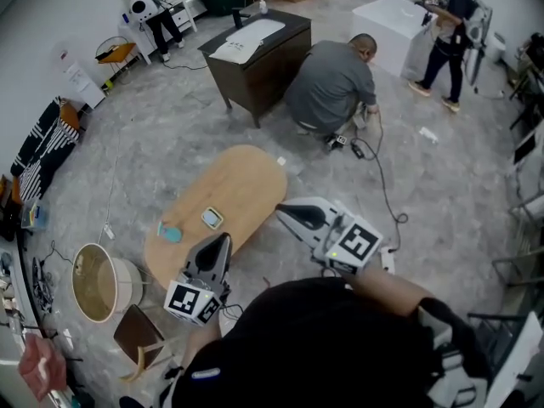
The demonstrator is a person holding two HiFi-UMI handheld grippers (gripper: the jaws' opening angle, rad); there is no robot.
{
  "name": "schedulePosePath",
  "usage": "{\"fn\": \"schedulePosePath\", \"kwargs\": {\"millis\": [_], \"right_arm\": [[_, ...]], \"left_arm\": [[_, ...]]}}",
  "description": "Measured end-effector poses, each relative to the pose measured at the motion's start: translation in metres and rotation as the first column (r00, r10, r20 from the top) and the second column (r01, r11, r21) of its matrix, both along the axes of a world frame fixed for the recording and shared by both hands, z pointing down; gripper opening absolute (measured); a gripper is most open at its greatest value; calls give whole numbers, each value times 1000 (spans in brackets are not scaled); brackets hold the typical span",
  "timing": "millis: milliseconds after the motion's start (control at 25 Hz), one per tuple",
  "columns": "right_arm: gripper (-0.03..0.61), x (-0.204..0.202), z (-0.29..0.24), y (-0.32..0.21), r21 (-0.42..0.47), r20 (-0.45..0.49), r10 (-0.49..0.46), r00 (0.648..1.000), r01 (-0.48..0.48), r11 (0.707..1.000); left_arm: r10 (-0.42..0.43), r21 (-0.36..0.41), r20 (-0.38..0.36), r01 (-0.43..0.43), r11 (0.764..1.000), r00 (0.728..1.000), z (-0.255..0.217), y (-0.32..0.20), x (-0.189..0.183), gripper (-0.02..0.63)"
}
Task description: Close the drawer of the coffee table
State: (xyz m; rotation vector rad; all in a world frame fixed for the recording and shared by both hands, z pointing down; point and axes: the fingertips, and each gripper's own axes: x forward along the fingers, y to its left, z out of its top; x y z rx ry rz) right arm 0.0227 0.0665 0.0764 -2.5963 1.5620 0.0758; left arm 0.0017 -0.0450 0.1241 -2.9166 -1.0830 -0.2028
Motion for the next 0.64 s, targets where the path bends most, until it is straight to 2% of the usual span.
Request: {"fn": "schedulePosePath", "kwargs": {"millis": [480, 640], "right_arm": [[9, 7, 12, -8, 0, 16, -15, 1000, 15, 1000], [9, 12, 19, -8, -23, -9, -14, 1000, 14, 1000]], "left_arm": [[-20, -9, 8, 20, 1000, 1000, 5, -9, 2, 7], [-34, -15, 2, 34, 999, 999, 6, -14, 1, 6]]}}
